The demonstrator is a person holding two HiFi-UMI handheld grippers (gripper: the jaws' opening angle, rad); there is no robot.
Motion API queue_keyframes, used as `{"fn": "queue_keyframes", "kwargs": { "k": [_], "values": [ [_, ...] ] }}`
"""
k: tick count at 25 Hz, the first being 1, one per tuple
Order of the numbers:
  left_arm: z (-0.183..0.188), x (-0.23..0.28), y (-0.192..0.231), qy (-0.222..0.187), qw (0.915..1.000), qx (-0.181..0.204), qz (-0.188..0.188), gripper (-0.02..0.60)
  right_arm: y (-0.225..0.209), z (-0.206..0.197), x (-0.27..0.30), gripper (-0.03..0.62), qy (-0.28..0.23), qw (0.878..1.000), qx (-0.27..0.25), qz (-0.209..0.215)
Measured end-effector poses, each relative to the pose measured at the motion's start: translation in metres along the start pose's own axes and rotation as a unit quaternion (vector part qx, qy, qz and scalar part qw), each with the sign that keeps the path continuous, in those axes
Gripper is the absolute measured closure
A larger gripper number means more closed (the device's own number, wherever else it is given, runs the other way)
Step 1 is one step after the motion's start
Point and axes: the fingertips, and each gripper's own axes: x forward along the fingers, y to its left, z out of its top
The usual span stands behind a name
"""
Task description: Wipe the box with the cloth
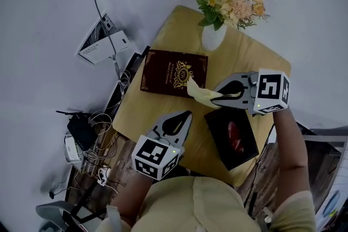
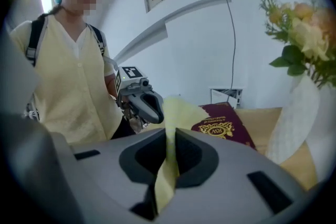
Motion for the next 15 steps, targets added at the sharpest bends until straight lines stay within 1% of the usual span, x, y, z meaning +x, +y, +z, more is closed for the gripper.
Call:
{"fn": "queue_keyframes", "kwargs": {
  "k": [3, 7, 11, 15],
  "values": [
    [-0.004, 0.004, 0.001, 0.007, 1.0000, 0.001, 0.003, 0.560, 0.002, -0.015, 0.015, 0.557, 0.025, 0.998, 0.016, 0.053],
    [-0.010, 0.009, 0.001, 0.018, 0.9998, -0.001, 0.008, 0.560, 0.009, -0.031, 0.028, 0.557, 0.051, 0.991, 0.031, 0.116],
    [-0.015, 0.014, 0.001, 0.029, 0.9995, 0.002, 0.011, 0.560, 0.016, -0.038, 0.032, 0.557, 0.068, 0.986, 0.024, 0.147],
    [-0.018, 0.020, 0.001, 0.038, 0.9992, 0.001, 0.013, 0.560, 0.022, -0.041, 0.032, 0.557, 0.075, 0.980, 0.031, 0.182]
  ]
}}
